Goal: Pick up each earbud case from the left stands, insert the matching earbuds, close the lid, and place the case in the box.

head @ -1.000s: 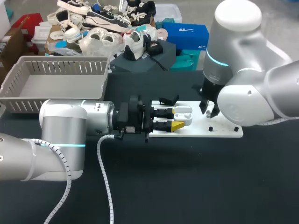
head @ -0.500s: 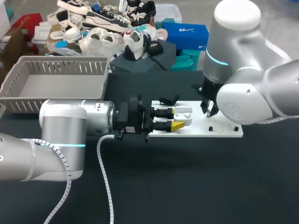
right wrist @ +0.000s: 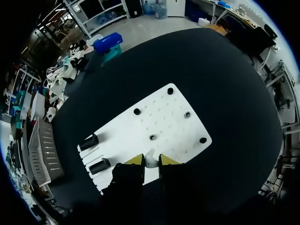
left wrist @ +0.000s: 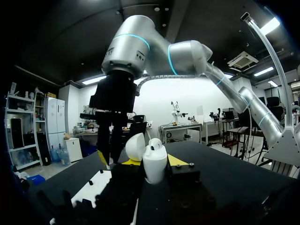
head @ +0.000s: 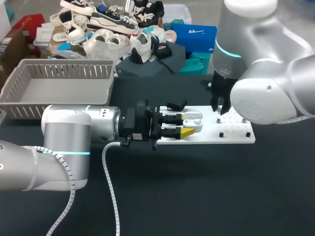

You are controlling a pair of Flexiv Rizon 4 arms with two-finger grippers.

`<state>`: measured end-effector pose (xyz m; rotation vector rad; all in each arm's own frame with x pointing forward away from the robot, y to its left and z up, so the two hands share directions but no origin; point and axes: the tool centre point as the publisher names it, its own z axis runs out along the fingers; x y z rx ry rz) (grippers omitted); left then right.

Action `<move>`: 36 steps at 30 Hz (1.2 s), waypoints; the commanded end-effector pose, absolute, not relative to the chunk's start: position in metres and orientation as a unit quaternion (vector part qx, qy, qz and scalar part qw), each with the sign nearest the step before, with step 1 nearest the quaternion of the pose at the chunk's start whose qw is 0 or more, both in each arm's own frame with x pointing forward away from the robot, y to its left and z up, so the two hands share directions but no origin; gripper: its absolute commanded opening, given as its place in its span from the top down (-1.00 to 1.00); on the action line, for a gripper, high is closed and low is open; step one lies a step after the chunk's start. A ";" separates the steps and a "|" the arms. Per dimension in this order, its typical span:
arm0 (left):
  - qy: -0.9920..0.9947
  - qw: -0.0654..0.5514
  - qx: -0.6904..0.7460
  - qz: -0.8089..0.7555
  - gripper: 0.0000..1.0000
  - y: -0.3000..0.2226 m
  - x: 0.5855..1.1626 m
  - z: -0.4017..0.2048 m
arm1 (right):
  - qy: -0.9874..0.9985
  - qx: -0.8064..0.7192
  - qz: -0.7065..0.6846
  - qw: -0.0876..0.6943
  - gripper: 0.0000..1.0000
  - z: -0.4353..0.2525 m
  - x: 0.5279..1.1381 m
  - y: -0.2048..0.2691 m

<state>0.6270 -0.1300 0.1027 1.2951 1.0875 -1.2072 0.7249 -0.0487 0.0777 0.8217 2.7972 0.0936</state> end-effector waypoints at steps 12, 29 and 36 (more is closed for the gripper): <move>0.450 0.508 0.537 -0.501 1.00 -0.130 0.627 0.102 | 0.962 0.195 0.054 0.184 1.00 0.175 0.632 -0.034; 0.450 0.508 0.537 -0.501 1.00 -0.130 0.627 0.102 | 0.990 0.055 0.080 0.103 1.00 0.201 0.595 0.024; 0.450 0.508 0.537 -0.501 1.00 -0.130 0.627 0.102 | 0.993 0.013 0.087 0.084 1.00 0.192 0.596 0.041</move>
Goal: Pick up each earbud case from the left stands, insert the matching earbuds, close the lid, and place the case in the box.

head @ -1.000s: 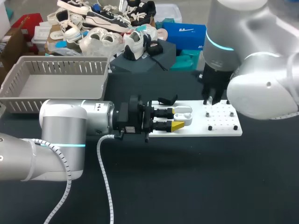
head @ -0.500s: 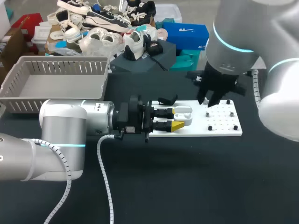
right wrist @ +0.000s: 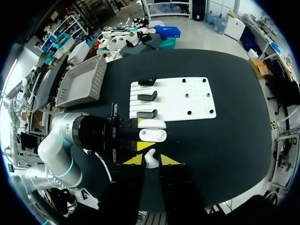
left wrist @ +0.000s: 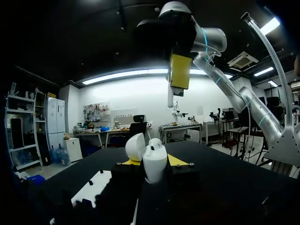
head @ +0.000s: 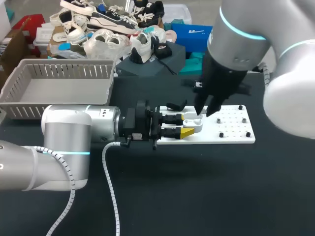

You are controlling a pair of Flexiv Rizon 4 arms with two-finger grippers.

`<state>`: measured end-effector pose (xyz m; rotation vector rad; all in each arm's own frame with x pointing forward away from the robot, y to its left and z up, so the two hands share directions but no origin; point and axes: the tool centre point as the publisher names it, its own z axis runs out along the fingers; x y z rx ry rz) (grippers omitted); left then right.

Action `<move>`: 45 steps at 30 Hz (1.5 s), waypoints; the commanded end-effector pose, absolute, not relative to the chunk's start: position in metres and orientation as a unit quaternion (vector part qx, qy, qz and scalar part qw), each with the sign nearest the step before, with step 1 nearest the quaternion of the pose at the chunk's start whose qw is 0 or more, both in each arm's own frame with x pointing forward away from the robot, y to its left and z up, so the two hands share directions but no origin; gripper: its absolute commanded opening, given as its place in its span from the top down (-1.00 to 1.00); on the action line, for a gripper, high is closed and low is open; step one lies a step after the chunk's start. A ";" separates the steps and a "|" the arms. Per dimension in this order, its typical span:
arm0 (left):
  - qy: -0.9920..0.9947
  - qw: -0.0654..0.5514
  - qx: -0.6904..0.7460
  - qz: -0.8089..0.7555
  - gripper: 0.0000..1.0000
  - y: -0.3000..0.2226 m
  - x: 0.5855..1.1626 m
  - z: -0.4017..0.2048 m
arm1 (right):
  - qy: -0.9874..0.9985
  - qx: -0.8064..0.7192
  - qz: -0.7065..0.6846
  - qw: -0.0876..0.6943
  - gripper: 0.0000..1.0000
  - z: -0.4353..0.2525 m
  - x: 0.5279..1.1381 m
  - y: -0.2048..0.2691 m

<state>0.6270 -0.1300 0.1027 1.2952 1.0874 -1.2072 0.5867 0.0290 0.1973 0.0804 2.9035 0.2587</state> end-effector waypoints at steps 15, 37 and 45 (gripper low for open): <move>0.450 0.508 0.537 -0.501 1.00 -0.130 0.627 0.102 | 0.990 -0.092 0.089 0.055 1.00 0.175 0.595 0.050; 0.450 0.508 0.537 -0.501 1.00 -0.130 0.627 0.102 | 0.987 -0.135 0.066 0.057 1.00 0.171 0.605 0.046; 0.450 0.508 0.537 -0.501 1.00 -0.130 0.627 0.102 | 0.989 -0.132 0.058 0.033 1.00 0.171 0.609 0.048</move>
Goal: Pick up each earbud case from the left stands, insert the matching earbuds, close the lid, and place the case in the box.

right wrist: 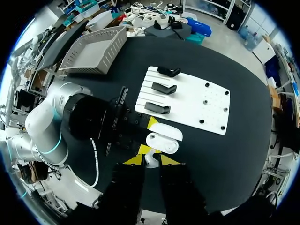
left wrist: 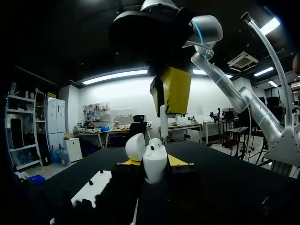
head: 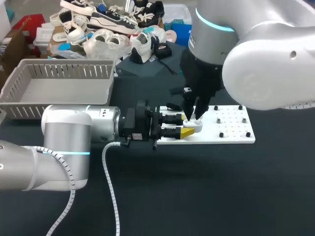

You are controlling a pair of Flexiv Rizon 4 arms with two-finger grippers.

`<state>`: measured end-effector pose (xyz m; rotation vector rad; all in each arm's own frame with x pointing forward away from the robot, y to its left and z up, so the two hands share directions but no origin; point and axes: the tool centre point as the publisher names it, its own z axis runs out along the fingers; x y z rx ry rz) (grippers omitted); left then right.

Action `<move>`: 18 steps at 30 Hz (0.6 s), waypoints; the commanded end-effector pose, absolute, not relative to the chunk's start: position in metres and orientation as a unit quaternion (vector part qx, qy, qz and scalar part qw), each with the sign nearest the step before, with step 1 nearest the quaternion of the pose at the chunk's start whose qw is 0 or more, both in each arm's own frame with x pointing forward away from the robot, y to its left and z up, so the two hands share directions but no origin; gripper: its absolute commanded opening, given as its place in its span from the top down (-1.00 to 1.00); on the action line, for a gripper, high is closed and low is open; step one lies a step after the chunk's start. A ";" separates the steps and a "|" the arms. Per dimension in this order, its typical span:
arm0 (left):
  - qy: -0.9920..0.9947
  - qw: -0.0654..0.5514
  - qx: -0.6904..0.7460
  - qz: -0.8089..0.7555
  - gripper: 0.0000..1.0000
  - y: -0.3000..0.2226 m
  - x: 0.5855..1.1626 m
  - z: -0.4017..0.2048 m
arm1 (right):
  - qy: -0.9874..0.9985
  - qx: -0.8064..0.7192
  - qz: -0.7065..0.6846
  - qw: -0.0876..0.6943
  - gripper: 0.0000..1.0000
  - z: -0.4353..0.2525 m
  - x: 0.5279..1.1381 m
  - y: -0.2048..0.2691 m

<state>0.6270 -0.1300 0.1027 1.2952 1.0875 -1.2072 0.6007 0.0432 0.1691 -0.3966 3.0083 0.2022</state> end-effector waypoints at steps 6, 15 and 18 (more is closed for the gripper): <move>0.450 0.508 0.537 -0.501 1.00 -0.130 0.627 0.102 | 0.989 -0.136 0.050 0.024 1.00 0.171 0.612 0.050; 0.450 0.508 0.537 -0.501 1.00 -0.130 0.627 0.102 | 0.989 -0.138 0.044 0.018 1.00 0.168 0.612 0.053; 0.450 0.508 0.537 -0.501 1.00 -0.130 0.627 0.102 | 0.989 -0.138 0.043 0.018 1.00 0.167 0.612 0.054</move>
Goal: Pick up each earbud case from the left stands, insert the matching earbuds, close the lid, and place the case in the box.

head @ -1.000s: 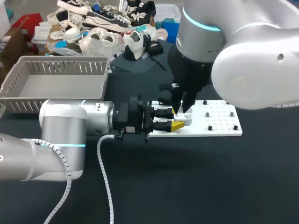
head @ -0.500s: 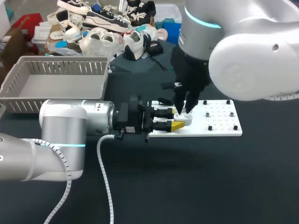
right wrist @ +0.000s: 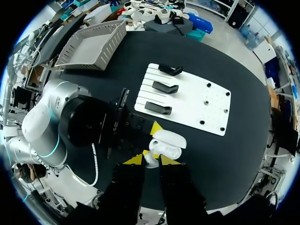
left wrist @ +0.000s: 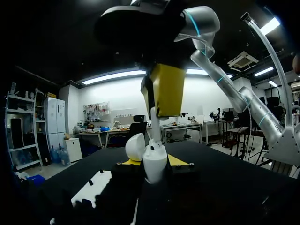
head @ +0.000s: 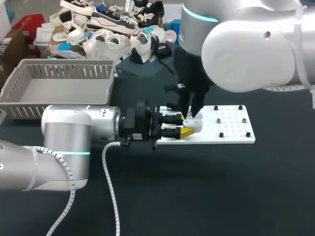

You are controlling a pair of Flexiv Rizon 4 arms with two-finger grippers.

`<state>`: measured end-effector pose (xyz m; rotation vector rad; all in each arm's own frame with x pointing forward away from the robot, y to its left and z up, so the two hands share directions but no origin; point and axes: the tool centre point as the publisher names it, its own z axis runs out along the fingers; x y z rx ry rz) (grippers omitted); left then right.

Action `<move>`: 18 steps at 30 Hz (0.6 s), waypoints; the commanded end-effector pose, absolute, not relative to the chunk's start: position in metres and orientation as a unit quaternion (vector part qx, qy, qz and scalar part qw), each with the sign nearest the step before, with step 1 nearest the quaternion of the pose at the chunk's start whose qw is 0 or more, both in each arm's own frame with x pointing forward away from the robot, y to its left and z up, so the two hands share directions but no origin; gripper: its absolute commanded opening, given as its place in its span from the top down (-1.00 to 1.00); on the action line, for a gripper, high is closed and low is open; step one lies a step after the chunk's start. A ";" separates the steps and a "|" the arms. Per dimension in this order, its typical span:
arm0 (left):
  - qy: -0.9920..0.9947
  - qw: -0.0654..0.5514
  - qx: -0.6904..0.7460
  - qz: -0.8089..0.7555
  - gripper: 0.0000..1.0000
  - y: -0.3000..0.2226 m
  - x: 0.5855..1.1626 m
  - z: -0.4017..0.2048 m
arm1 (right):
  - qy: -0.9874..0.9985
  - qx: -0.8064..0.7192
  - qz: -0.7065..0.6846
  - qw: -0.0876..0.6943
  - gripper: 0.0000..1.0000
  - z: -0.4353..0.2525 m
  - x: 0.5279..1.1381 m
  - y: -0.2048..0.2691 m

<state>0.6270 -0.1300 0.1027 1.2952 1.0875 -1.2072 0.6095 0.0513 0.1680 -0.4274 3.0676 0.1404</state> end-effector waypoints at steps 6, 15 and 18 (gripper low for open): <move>0.450 0.508 0.537 -0.501 1.00 -0.130 0.627 0.102 | 0.990 -0.138 0.030 0.025 1.00 0.162 0.611 0.053; 0.450 0.508 0.537 -0.501 1.00 -0.130 0.627 0.102 | 0.990 -0.133 0.025 0.030 1.00 0.155 0.609 0.049; 0.450 0.508 0.537 -0.501 1.00 -0.130 0.627 0.102 | 0.990 -0.132 0.025 0.032 1.00 0.154 0.609 0.048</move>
